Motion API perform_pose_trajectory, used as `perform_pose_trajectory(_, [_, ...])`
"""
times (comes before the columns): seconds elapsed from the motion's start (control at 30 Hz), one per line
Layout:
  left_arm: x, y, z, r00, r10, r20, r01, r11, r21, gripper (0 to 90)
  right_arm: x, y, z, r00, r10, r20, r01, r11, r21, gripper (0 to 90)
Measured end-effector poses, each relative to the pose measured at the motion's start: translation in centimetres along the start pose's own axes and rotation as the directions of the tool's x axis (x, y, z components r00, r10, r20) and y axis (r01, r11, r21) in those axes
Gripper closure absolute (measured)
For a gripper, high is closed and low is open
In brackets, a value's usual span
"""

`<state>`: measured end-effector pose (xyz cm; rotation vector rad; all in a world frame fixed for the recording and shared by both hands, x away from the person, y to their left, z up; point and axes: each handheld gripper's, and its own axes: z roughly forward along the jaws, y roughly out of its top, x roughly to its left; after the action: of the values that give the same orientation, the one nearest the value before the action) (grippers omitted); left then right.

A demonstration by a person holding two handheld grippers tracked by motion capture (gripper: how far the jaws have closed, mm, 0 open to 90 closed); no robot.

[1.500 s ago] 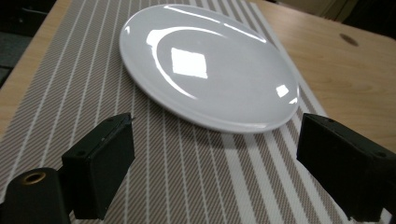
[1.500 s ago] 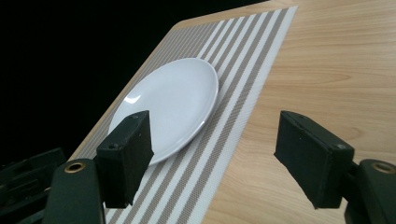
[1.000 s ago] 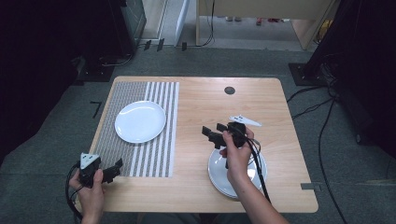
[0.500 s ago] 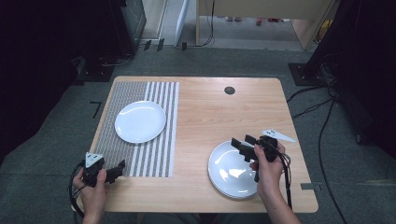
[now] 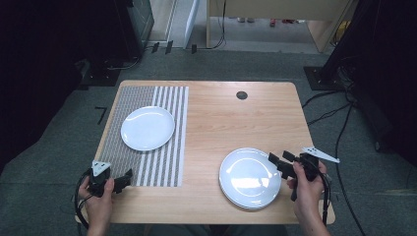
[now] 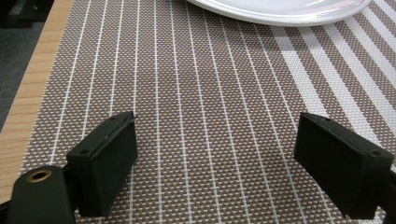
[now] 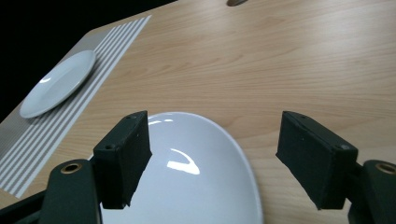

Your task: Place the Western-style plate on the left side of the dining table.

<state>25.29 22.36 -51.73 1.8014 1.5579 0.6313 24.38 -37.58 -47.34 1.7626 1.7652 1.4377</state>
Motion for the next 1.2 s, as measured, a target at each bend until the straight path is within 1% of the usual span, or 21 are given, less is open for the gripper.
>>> perform_pose_trajectory(0.1, [-0.1, 0.0, 0.0, 1.0000, 0.004, -0.005, -0.004, 1.0000, 0.002, 13.4, -1.1, -0.2, -0.9, 0.9997, 0.006, 0.025, -0.006, 1.000, -0.009, 25.7])
perform_pose_trajectory(0.27, [-0.1, 0.0, 0.0, 1.0000, 0.006, -0.007, -0.006, 1.0000, 0.002, 13.4, -3.0, -0.4, -2.1, 0.9985, 0.010, 0.053, -0.010, 1.000, -0.008, 25.4])
perform_pose_trajectory(0.3, [-0.1, 0.0, 0.0, 1.0000, 0.006, -0.007, -0.006, 1.0000, 0.002, 13.4, -3.3, -0.4, -2.4, 0.9979, 0.009, 0.063, -0.008, 1.000, -0.011, 25.4])
perform_pose_trajectory(0.33, [-0.1, 0.0, 0.0, 0.9999, 0.007, -0.008, -0.007, 1.0000, 0.002, 13.5, -4.0, -0.6, -3.0, 0.9968, 0.012, 0.079, -0.012, 1.000, -0.009, 25.4])
perform_pose_trajectory(0.4, [-0.1, 0.0, 0.0, 0.9999, 0.011, -0.011, -0.011, 0.9999, 0.005, 13.4, -4.3, -0.6, -3.1, 0.9965, 0.011, 0.082, -0.010, 1.000, -0.010, 25.4])
perform_pose_trajectory(0.53, [-0.3, 0.0, 0.1, 0.9994, 0.025, -0.022, -0.024, 0.9996, 0.011, 13.5, -5.6, -1.2, -4.1, 0.9938, 0.003, 0.111, -0.002, 1.000, -0.009, 25.4])
perform_pose_trajectory(0.6, [-0.4, 0.0, 0.1, 0.9993, 0.026, -0.025, -0.026, 0.9996, 0.011, 13.5, -6.1, -1.5, -4.5, 0.9922, -0.006, 0.125, 0.005, 1.000, 0.004, 25.3])
perform_pose_trajectory(0.67, [-0.4, 0.0, 0.1, 0.9993, 0.028, -0.027, -0.028, 0.9995, 0.013, 13.5, -6.5, -1.7, -4.8, 0.9894, -0.023, 0.143, 0.021, 1.000, 0.020, 24.9])
perform_pose_trajectory(0.8, [-0.5, 0.0, 0.1, 0.9989, 0.034, -0.032, -0.034, 0.9993, 0.016, 13.5, -7.3, -2.5, -5.3, 0.9793, -0.068, 0.191, 0.059, 0.997, 0.053, 24.7])
perform_pose_trajectory(0.9, [-0.5, 0.0, 0.2, 0.9988, 0.037, -0.034, -0.036, 0.9992, 0.017, 13.5, -7.7, -3.1, -5.3, 0.9740, -0.089, 0.208, 0.073, 0.994, 0.080, 24.4])
perform_pose_trajectory(1.07, [-0.5, 0.0, 0.2, 0.9985, 0.040, -0.037, -0.039, 0.9991, 0.018, 13.5, -7.8, -3.8, -4.7, 0.9638, -0.124, 0.236, 0.096, 0.987, 0.128, 23.9])
perform_pose_trajectory(1.2, [-0.5, 0.0, 0.2, 0.9986, 0.039, -0.035, -0.039, 0.9991, 0.018, 13.5, -7.6, -4.1, -4.2, 0.9524, -0.161, 0.259, 0.121, 0.979, 0.161, 23.7])
